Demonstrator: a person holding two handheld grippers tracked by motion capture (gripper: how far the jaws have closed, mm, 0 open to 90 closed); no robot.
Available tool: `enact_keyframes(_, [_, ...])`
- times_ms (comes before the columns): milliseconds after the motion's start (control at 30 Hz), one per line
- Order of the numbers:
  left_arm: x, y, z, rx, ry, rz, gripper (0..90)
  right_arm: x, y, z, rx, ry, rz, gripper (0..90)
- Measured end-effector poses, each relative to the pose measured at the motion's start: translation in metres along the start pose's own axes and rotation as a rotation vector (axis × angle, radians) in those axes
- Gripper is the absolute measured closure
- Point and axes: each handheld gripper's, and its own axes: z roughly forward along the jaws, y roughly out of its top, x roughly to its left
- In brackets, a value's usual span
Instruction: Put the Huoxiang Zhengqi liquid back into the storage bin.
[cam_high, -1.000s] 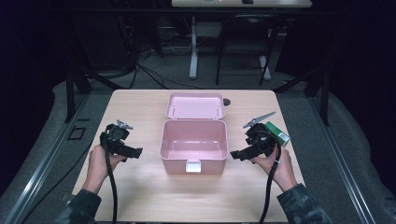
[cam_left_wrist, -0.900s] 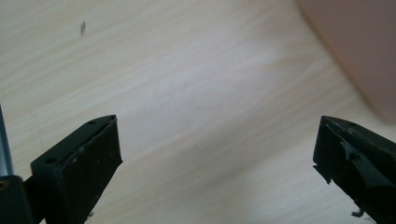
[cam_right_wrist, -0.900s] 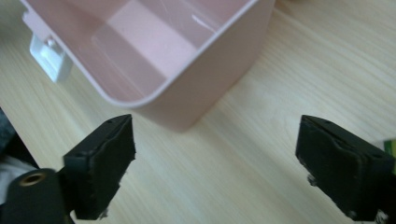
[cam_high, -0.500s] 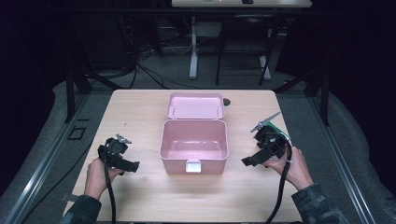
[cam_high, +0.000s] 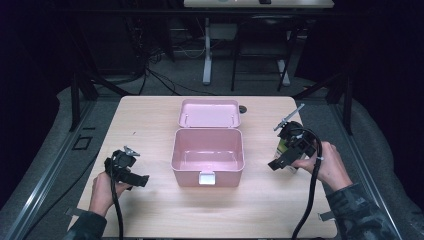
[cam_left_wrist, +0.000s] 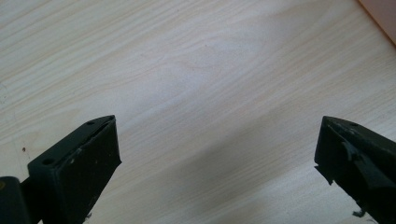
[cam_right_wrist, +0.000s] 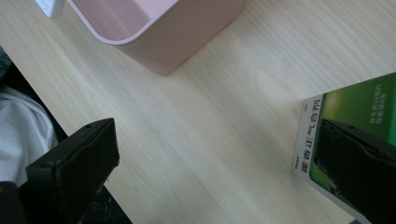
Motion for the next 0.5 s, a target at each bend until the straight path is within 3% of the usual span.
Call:
enact_keyframes(300, [0.004,-0.002,-0.001,-0.005,-0.020,-0.021,0.3,-0.023,0.009,-0.021,0.028,-0.023,0.012,0.0])
enact_keyframes(500, [0.003,-0.002,0.002,0.003,-0.028,-0.010,0.3,-0.040,0.011,-0.024,0.071,-0.053,0.035,0.0])
